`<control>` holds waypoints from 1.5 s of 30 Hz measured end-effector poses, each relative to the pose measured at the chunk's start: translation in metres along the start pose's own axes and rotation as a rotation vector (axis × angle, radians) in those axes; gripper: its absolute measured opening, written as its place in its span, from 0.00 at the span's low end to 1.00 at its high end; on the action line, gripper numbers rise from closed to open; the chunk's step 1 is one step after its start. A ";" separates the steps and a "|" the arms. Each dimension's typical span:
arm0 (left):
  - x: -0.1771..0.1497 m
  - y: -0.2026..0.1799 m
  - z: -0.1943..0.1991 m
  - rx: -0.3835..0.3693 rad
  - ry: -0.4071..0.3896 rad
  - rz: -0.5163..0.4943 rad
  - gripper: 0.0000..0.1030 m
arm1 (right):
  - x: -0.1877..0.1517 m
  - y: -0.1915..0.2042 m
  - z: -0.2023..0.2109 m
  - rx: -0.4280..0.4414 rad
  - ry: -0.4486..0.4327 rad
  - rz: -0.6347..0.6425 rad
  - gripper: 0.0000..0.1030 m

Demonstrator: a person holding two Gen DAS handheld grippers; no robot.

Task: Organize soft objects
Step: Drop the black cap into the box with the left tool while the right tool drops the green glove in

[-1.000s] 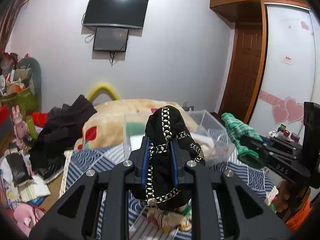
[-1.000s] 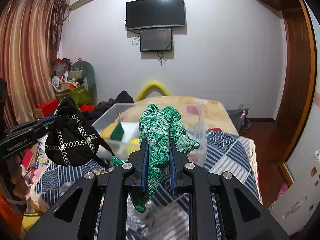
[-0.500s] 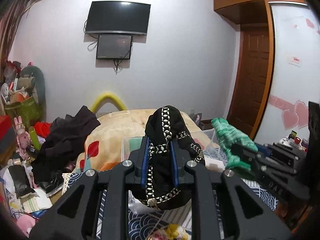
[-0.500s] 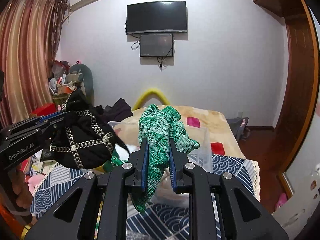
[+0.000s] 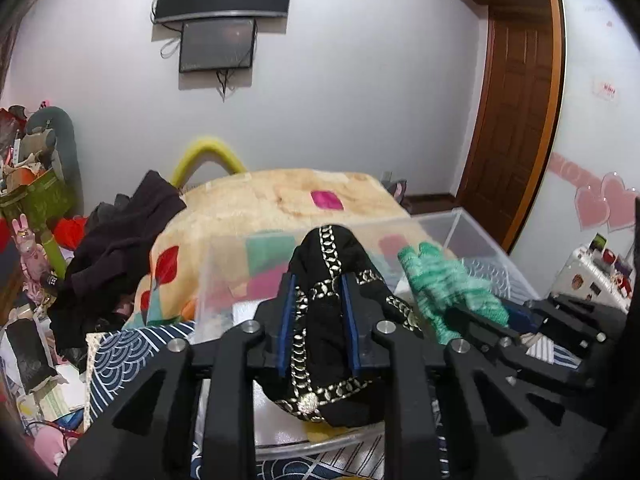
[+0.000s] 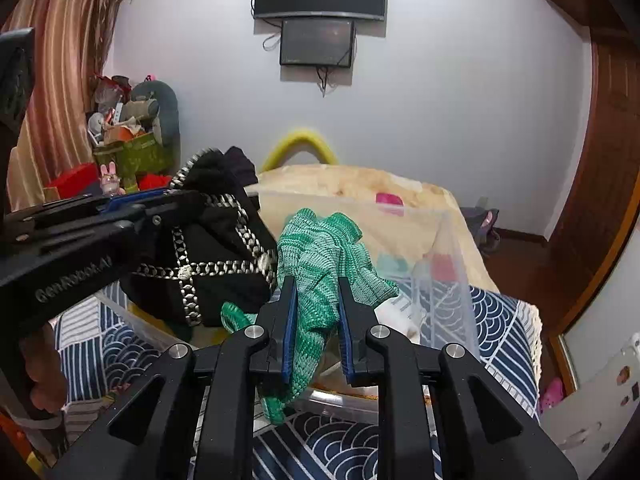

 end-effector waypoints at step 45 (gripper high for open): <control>-0.075 -0.013 0.099 0.020 0.005 -0.078 0.96 | -0.043 -0.005 0.071 0.019 -0.045 -0.018 0.77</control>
Point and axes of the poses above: each gripper's, at about its wrist camera, not at the fingertips, and z roughly against the way its jaws point, y to its left, x to its top, the point moved 5 cm from there along -z, roughly the way its jaws point, and after that the axes turned 8 degrees about -z, right-handed, at the moved point
